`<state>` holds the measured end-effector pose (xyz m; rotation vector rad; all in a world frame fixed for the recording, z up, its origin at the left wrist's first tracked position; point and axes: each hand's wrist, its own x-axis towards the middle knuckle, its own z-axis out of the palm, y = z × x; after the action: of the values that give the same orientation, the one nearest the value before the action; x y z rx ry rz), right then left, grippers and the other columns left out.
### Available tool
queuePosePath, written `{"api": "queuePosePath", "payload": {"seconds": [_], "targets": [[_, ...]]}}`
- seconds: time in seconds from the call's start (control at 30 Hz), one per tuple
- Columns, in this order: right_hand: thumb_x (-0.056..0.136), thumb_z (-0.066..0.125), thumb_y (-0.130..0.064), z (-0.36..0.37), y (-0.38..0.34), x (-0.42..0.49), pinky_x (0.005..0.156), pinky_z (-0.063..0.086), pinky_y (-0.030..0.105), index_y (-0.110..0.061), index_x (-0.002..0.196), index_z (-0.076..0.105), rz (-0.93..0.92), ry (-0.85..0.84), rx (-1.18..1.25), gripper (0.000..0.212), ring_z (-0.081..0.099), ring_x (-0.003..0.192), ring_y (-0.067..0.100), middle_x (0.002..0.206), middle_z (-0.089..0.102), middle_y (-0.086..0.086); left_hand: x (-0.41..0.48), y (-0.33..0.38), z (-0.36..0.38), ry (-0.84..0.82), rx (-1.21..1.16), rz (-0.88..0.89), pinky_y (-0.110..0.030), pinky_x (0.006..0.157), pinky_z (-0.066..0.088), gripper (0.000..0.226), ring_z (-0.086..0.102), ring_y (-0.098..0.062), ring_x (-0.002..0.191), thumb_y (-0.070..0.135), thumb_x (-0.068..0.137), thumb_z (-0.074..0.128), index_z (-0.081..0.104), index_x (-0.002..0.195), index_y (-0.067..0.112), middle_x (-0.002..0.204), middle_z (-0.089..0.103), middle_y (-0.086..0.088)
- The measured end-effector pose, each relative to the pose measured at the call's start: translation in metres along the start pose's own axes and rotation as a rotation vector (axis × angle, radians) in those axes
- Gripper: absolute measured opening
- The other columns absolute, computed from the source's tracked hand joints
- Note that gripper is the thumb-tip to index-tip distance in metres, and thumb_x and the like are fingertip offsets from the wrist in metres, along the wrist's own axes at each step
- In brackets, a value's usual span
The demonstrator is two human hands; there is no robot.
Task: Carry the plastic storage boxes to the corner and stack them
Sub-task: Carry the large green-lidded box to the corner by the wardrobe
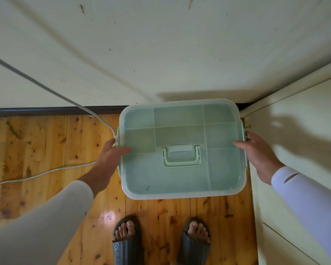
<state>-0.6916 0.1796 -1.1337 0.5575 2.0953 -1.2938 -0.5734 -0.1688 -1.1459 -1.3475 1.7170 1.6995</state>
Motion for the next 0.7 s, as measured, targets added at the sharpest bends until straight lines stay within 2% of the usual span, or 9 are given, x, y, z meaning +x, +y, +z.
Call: {"api": "queuePosePath", "payload": {"seconds": [0.27, 0.43, 0.57, 0.7], "targets": [[0.090, 0.060, -0.019, 0.002, 0.010, 0.014, 0.061, 0.044, 0.026, -0.021, 0.119, 0.062, 0.018, 0.017, -0.015, 0.029, 0.064, 0.091, 0.015, 0.102, 0.068, -0.005, 0.013, 0.000, 0.004, -0.037, -0.012, 0.023, -0.047, 0.094, 0.050, 0.060, 0.061, -0.029, 0.108, 0.013, 0.087, 0.061, 0.040, 0.143, 0.021, 0.123, 0.062, -0.008], [0.089, 0.062, -0.020, 0.003, 0.012, 0.013, 0.062, 0.045, 0.026, -0.022, 0.121, 0.061, 0.025, 0.018, -0.023, 0.032, 0.063, 0.090, 0.015, 0.105, 0.068, -0.002, 0.012, 0.001, 0.007, -0.056, -0.008, 0.030, -0.031, 0.073, 0.051, 0.056, 0.062, -0.021, 0.102, 0.013, 0.087, 0.062, 0.040, 0.137, 0.025, 0.117, 0.063, -0.003], [0.089, 0.061, -0.020, 0.004, 0.009, 0.014, 0.068, 0.047, 0.029, -0.021, 0.124, 0.059, 0.039, 0.006, -0.054, 0.036, 0.063, 0.095, 0.023, 0.110, 0.067, 0.002, 0.009, 0.004, 0.009, -0.087, 0.040, 0.031, -0.027, 0.067, 0.050, 0.053, 0.062, -0.019, 0.103, 0.017, 0.089, 0.062, 0.043, 0.137, 0.029, 0.117, 0.064, 0.000], [0.087, 0.061, -0.022, 0.007, 0.009, 0.009, 0.080, 0.051, 0.038, -0.025, 0.122, 0.057, 0.044, 0.036, -0.117, 0.035, 0.062, 0.098, 0.026, 0.111, 0.065, 0.000, 0.007, 0.002, 0.012, -0.041, 0.083, 0.065, -0.024, 0.066, 0.049, 0.046, 0.063, -0.016, 0.101, 0.020, 0.093, 0.058, 0.047, 0.137, 0.027, 0.114, 0.065, 0.003]]}}
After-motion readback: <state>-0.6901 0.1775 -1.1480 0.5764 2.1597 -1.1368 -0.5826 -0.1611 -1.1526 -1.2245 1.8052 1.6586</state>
